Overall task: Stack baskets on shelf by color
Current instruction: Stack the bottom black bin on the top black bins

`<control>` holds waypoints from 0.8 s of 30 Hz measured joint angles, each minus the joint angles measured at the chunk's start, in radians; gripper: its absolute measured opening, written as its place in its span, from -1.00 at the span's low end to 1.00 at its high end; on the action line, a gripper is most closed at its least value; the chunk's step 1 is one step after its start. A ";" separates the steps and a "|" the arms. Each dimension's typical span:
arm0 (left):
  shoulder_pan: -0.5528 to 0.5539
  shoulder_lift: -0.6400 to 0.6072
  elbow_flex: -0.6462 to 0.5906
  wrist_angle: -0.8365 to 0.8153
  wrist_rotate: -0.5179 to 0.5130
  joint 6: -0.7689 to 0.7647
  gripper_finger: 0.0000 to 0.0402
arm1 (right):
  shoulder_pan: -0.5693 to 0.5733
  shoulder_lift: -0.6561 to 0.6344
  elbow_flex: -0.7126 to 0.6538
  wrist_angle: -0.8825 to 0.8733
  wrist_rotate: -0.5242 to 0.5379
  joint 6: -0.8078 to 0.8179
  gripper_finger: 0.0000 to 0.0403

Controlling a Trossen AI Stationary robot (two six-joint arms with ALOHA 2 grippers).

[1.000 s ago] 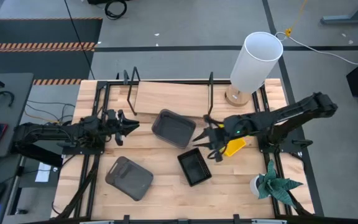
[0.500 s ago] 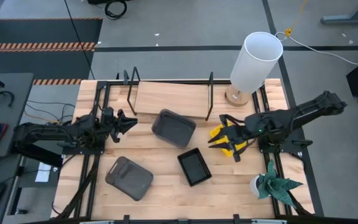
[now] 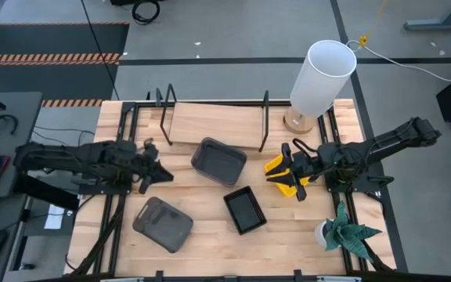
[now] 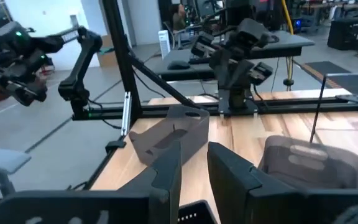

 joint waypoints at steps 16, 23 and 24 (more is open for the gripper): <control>-0.262 0.338 0.041 0.020 -0.019 -0.164 -0.43 | -0.039 -0.034 0.061 0.001 0.041 -0.119 -0.59; -0.364 0.494 0.281 -0.246 -0.094 -0.057 -0.25 | -0.045 -0.019 0.061 0.020 0.041 -0.144 -0.59; -0.379 0.522 0.314 -0.302 -0.126 -0.042 -0.23 | -0.046 -0.019 0.061 0.025 0.041 -0.146 -0.59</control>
